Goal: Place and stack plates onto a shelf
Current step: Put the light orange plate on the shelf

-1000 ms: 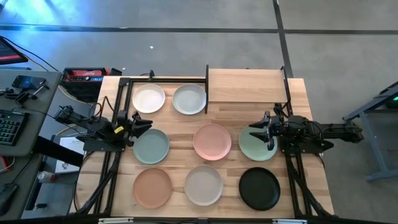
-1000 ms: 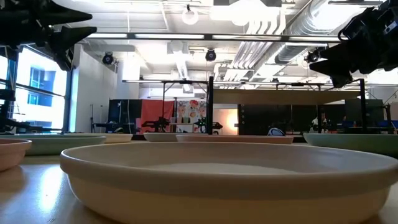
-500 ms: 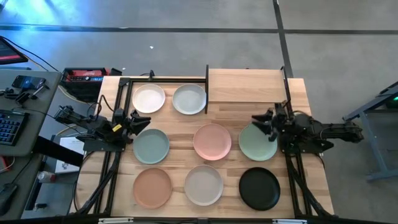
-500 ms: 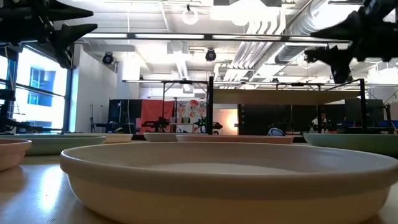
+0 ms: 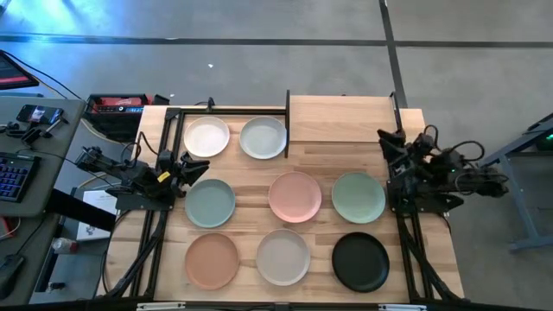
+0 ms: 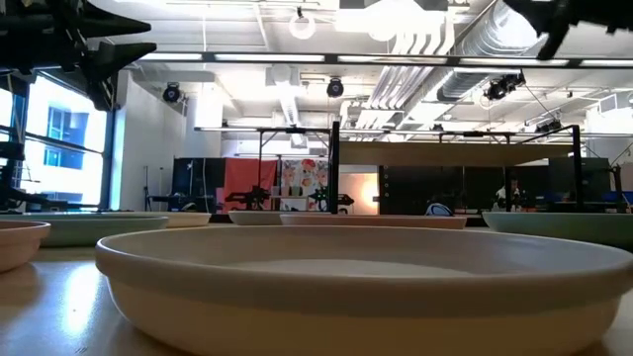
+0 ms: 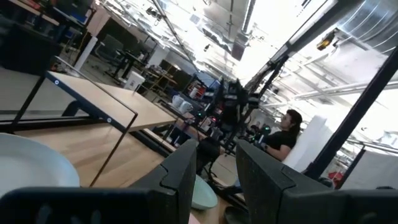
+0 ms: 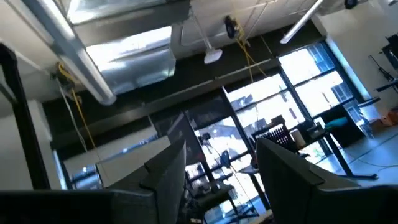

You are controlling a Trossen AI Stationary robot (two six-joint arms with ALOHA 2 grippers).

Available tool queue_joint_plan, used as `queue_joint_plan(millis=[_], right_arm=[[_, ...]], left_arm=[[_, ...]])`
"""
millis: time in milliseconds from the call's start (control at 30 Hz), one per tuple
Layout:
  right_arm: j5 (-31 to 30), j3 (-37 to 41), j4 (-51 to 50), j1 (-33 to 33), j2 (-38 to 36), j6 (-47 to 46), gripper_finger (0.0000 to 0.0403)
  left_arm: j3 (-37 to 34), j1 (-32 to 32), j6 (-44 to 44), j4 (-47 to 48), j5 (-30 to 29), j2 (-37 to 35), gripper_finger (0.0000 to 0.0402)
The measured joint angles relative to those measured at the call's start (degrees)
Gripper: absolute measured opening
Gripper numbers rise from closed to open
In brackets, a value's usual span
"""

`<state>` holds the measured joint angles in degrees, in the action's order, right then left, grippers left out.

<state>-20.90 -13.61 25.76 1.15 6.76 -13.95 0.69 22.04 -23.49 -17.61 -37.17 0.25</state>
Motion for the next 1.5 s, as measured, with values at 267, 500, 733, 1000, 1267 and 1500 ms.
queue_joint_plan(millis=[267, 500, 733, 1000, 1267, 1500], right_arm=[[-2.3, -20.8, -19.0, 0.0, 19.0, 2.3, 0.0181], [-2.6, -36.0, -31.4, 0.0, 37.1, 2.1, 0.0181], [-2.5, -47.0, -41.5, 0.0, 51.4, -5.6, 0.0181], [1.5, -54.5, -51.1, 0.0, 64.6, -16.7, 0.0181], [9.9, -55.1, -51.3, 0.0, 75.3, -27.6, 0.0181], [16.9, -55.1, -51.2, 1.4, 82.8, -32.5, 0.0181]], left_arm=[[0.0, 0.0, -0.3, 0.0, -0.6, 0.0, 0.0102], [0.0, 0.0, -0.4, 0.0, -1.0, 0.0, 0.0102], [0.0, 0.0, -0.4, 0.2, -1.0, 0.0, 0.0102], [0.0, 0.0, -0.4, 0.2, -1.0, 0.0, 0.0102], [0.0, 0.0, -0.5, 0.2, -1.0, 0.0, 0.0102], [0.0, 0.0, -0.5, 0.2, -1.0, 0.0, 0.0102]])
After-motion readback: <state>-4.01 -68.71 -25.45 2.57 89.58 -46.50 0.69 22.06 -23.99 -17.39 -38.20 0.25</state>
